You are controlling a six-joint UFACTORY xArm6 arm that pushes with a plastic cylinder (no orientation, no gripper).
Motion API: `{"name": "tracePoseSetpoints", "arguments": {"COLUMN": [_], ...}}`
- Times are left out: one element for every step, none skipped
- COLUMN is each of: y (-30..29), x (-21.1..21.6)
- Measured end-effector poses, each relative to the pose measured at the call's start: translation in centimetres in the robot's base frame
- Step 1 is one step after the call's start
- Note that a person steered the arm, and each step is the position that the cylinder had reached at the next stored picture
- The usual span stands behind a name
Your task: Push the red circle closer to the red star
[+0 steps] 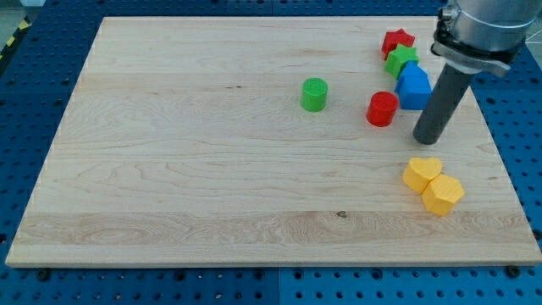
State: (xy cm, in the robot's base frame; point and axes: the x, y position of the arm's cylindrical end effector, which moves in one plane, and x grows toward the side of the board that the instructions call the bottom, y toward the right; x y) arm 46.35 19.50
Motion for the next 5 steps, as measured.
{"name": "tracePoseSetpoints", "arguments": {"y": [-2.1, -4.1, -5.2, -5.3, -5.4], "x": [0.1, -0.4, -3.2, -5.7, -8.1]}}
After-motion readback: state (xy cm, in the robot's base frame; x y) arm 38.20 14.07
